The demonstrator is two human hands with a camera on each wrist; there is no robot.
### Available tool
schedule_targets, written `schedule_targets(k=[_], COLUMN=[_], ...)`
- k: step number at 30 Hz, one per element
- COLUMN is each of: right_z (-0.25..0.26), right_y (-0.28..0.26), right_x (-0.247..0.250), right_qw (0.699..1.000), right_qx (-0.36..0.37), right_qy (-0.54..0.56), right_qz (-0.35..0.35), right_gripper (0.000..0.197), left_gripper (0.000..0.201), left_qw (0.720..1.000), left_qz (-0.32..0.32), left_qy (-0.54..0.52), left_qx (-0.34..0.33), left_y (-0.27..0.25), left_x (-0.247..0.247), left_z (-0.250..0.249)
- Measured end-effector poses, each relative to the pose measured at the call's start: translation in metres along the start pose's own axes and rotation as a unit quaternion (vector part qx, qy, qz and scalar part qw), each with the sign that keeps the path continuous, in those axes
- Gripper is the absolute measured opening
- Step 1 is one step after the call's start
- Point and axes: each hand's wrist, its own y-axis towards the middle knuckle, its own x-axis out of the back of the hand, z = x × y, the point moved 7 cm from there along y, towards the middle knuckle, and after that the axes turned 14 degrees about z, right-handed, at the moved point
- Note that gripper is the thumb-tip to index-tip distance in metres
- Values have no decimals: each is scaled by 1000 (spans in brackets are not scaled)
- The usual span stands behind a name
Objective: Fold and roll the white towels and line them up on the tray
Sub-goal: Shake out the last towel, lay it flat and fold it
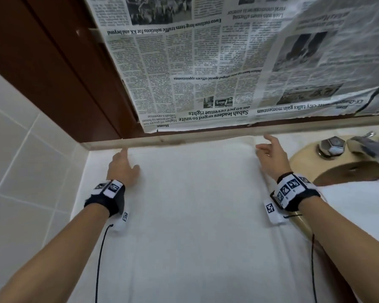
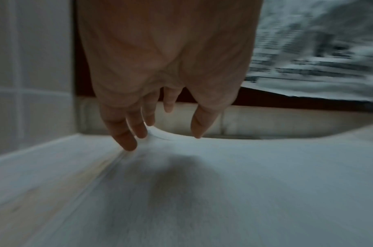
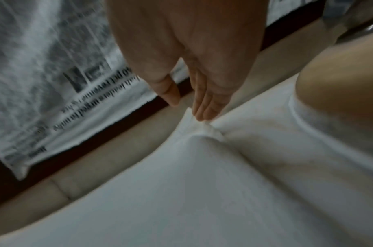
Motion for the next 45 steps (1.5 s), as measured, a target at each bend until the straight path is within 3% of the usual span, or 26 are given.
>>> schedule_targets(k=[4,7,11,14,19,22,28,30,34,37,40,42,45], right_z=[1,-17,-42,-47,-39,-44,-49,-49,-50,-53,-64,-67,-52], right_y=[-70,-113,-125,-121,-111,-107,-112,-113,-113,-116,-126,-134,-148], right_x=[8,1,-11,-16,-15,-14,-25,-26,-27,-18,-10,-3,9], right_qw=[995,989,976,966,950,957,959,954,953,977,989,989,991], right_qx=[29,-30,-82,-108,-125,-125,-129,-135,-144,-138,-144,-143,-115], right_qy=[-73,-142,-200,-236,-285,-262,-253,-269,-267,-162,-3,11,-62], right_qz=[-58,-42,-19,-24,-24,-23,-2,-3,-6,-27,-24,-17,-5], right_gripper=[25,25,31,24,31,25,27,26,19,9,12,14,14], left_gripper=[50,42,41,40,35,33,45,40,5,14,17,16,24], left_qw=[995,983,962,952,951,955,959,961,974,975,962,957,951], left_qz=[16,54,116,144,160,146,124,127,132,128,129,148,161], left_qy=[23,30,40,30,14,20,134,146,56,-47,-155,-175,-210], left_qx=[-96,-173,-243,-269,-266,-257,-215,-196,-177,-174,-182,-178,-159], left_y=[-26,-41,-48,-52,-34,-23,-17,-18,-18,-16,-15,-16,-20], left_x=[-30,-63,-109,-135,-161,-169,-186,-188,-188,-183,-170,-166,-158], left_z=[-49,-103,-183,-236,-295,-315,-343,-350,-351,-344,-336,-328,-314])
